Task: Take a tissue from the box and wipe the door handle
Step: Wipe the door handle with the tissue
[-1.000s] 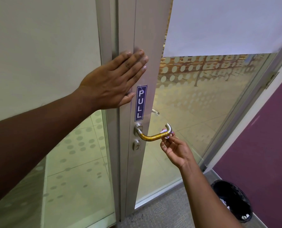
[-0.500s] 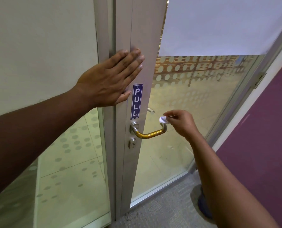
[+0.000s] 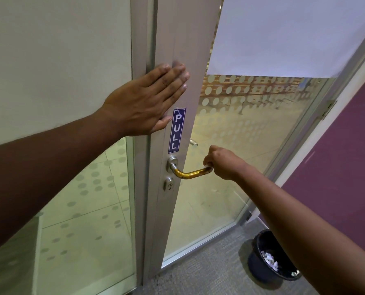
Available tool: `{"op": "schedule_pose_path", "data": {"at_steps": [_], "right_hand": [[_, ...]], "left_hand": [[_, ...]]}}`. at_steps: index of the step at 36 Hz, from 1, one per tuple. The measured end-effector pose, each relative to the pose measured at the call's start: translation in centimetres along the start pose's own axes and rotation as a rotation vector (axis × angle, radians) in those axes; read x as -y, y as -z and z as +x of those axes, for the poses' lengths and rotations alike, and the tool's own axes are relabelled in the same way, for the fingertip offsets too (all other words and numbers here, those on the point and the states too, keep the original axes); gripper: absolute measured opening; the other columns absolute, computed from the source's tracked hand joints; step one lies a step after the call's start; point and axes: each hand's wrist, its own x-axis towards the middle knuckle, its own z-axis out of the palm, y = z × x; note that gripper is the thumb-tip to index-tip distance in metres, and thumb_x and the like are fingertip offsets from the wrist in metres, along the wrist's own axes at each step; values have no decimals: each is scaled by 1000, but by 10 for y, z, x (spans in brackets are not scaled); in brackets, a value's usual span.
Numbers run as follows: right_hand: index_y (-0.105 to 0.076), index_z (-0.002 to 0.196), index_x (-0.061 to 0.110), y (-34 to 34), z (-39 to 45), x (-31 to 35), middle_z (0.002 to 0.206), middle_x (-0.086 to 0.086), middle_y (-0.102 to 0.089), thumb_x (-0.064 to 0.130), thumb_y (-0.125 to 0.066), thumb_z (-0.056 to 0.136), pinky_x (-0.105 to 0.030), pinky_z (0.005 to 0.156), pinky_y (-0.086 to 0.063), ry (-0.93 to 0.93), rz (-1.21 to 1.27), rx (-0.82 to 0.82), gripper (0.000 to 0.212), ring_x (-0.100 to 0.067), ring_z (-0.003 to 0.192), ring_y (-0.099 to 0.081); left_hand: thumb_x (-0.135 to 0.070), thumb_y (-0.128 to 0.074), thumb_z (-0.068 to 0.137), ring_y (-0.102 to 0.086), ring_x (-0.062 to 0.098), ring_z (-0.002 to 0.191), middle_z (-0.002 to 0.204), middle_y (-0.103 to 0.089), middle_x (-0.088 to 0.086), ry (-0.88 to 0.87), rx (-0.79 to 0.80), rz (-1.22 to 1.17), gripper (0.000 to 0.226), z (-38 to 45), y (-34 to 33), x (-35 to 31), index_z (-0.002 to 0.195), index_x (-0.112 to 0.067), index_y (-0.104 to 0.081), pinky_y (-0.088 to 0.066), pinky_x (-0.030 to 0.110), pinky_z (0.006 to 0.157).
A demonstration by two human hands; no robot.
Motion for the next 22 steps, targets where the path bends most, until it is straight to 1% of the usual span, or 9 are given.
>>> {"op": "schedule_pose_path", "data": {"at_steps": [3,6,12,16,19,22], "right_hand": [[-72,114,14,-2,-1,5,108,-4,-53,5,-62,93,-29,72,-54,-14,-17,8,25,-20,86,-60],[-72,113,13,-4,-1,10,109,-6,-54,6,-60,93,-32,72,-54,-32,-28,9,24,-23,86,-61],[-72,115,13,-11,-6,18,106,-6,-55,8,-61,94,-33,72,-56,-99,5,-50,24,-23,82,-62],[-72,115,10,-15,-9,24,106,-7,-55,11,-61,95,-38,75,-57,-146,25,-76,22,-25,83,-62],[-71,113,10,-16,-9,30,103,-6,-54,13,-63,95,-32,68,-53,-165,40,-94,21,-22,79,-58],[-73,112,13,-9,-5,33,101,-3,-57,14,-66,93,-31,72,-54,-140,62,-64,20,-19,84,-59]], "left_hand": [[-49,12,104,-1,46,156,166,1,34,0,13,5,81,-1,1,0,159,9,5,-15,50,127],[-50,10,104,-1,46,156,166,1,33,0,21,6,81,-1,2,0,159,9,5,-15,49,127],[-50,10,103,-2,45,156,166,0,33,2,28,10,81,-1,3,0,159,8,4,-15,49,127],[-49,10,104,-3,45,156,166,-1,33,-3,21,8,81,-1,3,0,159,9,2,-15,49,127],[-47,12,104,-5,45,156,166,-3,32,-5,6,11,80,-1,3,0,159,9,1,-15,49,128],[-45,14,103,-6,45,156,166,-5,33,-5,-5,12,80,-1,2,1,159,9,0,-15,49,127]]}}
